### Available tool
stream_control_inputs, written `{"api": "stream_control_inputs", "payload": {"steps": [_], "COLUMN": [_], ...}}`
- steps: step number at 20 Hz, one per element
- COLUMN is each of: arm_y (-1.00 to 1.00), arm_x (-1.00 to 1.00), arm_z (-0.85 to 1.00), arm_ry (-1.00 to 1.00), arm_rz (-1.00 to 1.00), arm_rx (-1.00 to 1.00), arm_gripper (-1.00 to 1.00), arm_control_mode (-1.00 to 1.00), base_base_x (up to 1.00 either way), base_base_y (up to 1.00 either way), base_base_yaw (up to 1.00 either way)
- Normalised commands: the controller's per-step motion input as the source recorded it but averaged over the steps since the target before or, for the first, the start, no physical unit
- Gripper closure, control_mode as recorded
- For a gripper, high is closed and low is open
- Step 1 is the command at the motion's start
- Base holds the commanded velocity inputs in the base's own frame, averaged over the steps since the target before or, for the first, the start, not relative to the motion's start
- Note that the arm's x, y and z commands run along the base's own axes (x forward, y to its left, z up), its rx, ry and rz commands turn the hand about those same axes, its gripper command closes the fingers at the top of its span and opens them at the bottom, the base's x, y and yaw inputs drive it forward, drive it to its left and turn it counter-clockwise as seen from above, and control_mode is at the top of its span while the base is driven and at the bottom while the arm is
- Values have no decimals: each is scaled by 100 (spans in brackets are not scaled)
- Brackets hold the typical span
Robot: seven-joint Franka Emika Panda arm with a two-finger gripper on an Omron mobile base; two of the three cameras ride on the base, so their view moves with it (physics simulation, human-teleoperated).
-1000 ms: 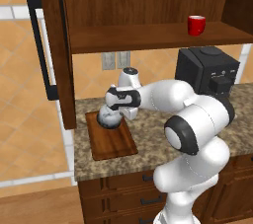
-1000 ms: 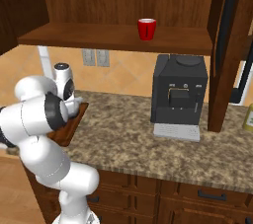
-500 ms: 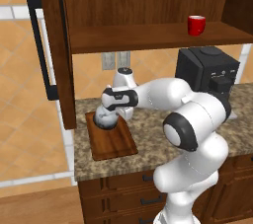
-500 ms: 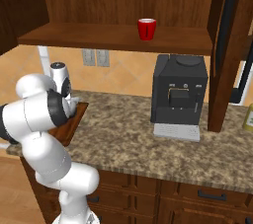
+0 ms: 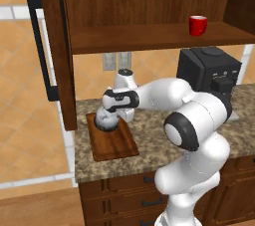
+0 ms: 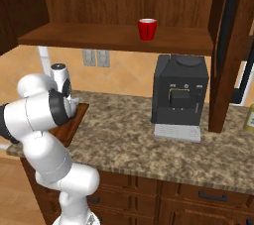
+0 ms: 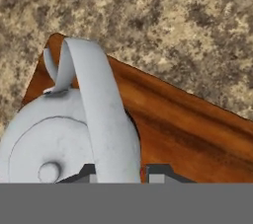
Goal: Pick the kettle from the counter and place it on the tray. Then pick the mug from the cabinet and place it on the tray. Then close the cabinet doors.
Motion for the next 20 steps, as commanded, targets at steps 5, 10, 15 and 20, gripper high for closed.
{"api": "stream_control_inputs", "payload": {"steps": [5,10,15,20], "arm_y": [0,0,9,12], "arm_x": [0,-2,-4,0], "arm_z": [0,2,18,28], "arm_ry": [0,-2,-9,-14], "arm_rz": [0,0,0,0], "arm_rx": [0,0,0,0], "arm_gripper": [-100,-100,-100,-100], "arm_control_mode": [-100,-100,-100,-100], "base_base_x": [0,0,0,0], "base_base_y": [0,0,0,0], "base_base_yaw": [0,0,0,0]}}
